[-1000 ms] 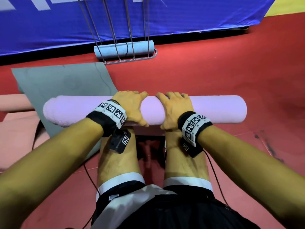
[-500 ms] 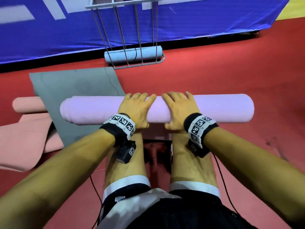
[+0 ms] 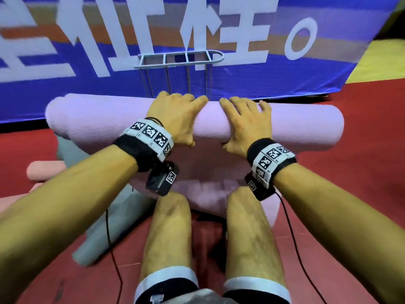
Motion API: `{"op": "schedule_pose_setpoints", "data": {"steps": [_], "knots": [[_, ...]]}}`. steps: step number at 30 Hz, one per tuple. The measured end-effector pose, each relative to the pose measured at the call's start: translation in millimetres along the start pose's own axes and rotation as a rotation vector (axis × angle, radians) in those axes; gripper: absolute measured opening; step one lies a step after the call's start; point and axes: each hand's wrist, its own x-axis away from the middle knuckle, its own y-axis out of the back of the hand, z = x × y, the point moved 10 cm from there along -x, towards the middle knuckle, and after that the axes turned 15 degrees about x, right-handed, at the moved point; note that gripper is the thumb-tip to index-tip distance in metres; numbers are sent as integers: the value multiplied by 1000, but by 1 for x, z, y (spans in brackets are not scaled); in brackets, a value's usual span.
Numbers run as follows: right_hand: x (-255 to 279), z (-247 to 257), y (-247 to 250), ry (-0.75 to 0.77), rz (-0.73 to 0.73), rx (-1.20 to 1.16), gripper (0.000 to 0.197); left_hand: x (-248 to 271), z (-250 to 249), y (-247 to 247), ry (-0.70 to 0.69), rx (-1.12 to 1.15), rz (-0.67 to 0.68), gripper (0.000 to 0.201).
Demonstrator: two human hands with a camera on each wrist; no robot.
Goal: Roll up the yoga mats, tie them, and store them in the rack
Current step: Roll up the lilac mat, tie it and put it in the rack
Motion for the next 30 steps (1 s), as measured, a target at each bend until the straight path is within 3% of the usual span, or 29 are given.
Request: {"op": "schedule_pose_setpoints", "data": {"steps": [3,9,14,24,28,30], "knots": [[17,9,-3,52,97,7,115,18,-7,-12,18,40,78,103],[104,48,-43,179,488,-24,109,76,-24,-101,58,229,438,98],[134,64,-68,213,710,-72,101,94,-31,-148,42,377,610,94],[140,73,-94,268,875,-137,103,93,-32,-184,63,459,744,86],[141,75,-98,290,854,-130,99,91,-30,-194,72,500,778,84],[145,74,-99,294,813,-124,109,90,-28,-197,77,520,793,83]]}}
